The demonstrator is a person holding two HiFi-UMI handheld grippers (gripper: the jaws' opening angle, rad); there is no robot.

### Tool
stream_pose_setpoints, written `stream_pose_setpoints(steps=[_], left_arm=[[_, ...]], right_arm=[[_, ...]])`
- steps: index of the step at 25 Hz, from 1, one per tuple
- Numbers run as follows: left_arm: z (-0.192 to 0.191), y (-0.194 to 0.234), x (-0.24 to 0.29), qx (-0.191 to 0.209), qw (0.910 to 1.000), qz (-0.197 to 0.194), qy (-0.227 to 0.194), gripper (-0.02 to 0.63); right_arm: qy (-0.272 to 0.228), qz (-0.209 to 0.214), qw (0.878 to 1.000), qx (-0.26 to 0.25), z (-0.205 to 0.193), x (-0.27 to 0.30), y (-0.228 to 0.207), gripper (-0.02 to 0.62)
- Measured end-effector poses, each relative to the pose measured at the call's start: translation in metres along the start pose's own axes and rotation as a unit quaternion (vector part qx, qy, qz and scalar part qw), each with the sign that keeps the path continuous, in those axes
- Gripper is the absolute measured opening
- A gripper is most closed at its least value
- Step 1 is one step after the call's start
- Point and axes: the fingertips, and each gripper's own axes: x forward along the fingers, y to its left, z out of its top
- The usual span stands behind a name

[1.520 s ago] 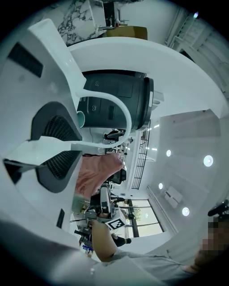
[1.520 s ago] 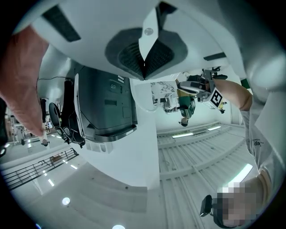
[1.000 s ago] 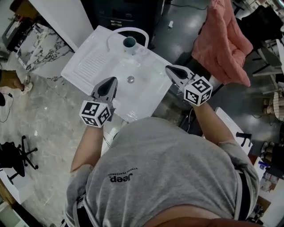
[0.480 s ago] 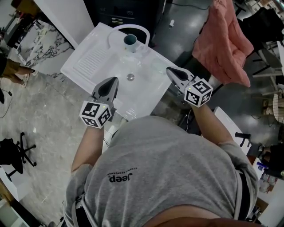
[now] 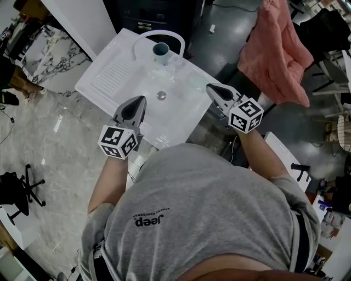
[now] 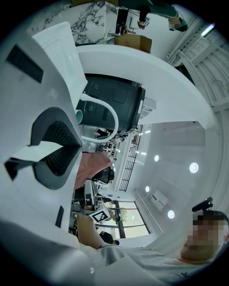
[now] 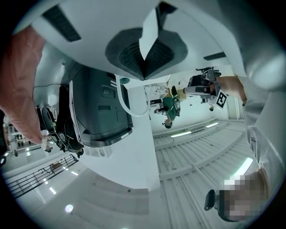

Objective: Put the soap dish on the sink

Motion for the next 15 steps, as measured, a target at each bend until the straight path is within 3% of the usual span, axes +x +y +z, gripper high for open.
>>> stream_pose_setpoints(steps=[15], left_arm=[[-0.0032, -0.0006, 0.0011, 0.003, 1.0, -0.002, 0.004, 0.015]], right_arm=[[0.006, 0.005, 1.0, -0.011, -0.0002, 0.0046, 0.0, 0.052]])
